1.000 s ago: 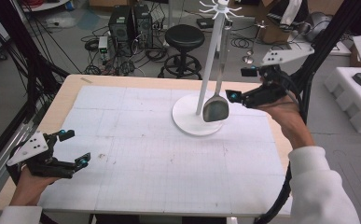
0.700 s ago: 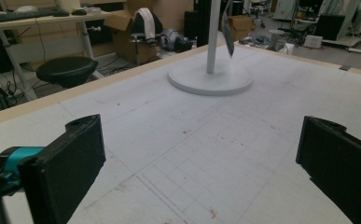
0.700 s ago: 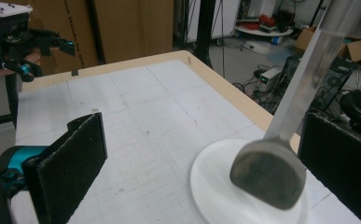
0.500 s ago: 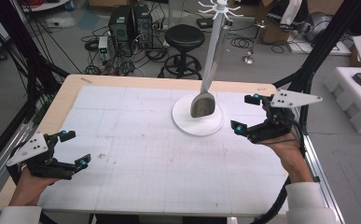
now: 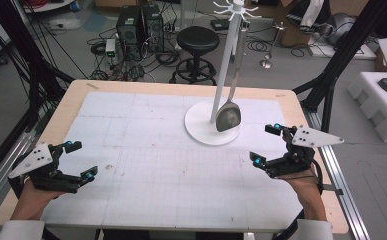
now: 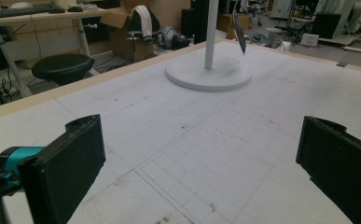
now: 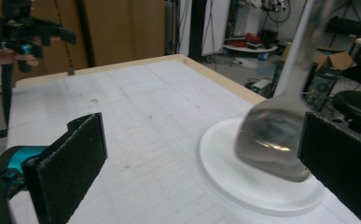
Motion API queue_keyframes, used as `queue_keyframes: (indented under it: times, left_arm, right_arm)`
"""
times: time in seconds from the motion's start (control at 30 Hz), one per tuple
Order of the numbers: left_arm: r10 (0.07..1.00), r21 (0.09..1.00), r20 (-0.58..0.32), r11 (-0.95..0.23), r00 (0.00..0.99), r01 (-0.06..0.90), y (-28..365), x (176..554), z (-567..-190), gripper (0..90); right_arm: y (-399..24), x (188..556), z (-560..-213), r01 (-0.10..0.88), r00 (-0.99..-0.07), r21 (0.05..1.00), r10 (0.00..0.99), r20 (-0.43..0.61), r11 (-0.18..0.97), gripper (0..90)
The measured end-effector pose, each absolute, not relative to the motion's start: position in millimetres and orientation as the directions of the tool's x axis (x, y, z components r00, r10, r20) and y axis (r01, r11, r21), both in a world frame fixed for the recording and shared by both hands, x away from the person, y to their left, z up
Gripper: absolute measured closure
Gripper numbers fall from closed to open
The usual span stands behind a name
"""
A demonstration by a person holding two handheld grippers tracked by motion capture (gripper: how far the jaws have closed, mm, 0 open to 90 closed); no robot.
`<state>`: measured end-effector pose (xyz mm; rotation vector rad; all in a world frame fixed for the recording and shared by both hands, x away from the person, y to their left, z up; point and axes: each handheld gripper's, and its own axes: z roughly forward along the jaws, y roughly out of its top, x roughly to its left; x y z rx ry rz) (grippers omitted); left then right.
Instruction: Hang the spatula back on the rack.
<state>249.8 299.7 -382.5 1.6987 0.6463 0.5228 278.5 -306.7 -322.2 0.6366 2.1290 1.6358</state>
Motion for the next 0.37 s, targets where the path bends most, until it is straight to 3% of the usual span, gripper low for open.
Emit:
queue_keyframes:
  times: [0.37]
  left_arm:
    - [0.663,0.978,0.003,-0.158,0.749,0.135,300.5,249.6,-381.3,1.7]
  right_arm:
    - [-311.7,275.9,-340.6,0.166,-0.806,0.964,0.591,0.012,0.206,0.0]
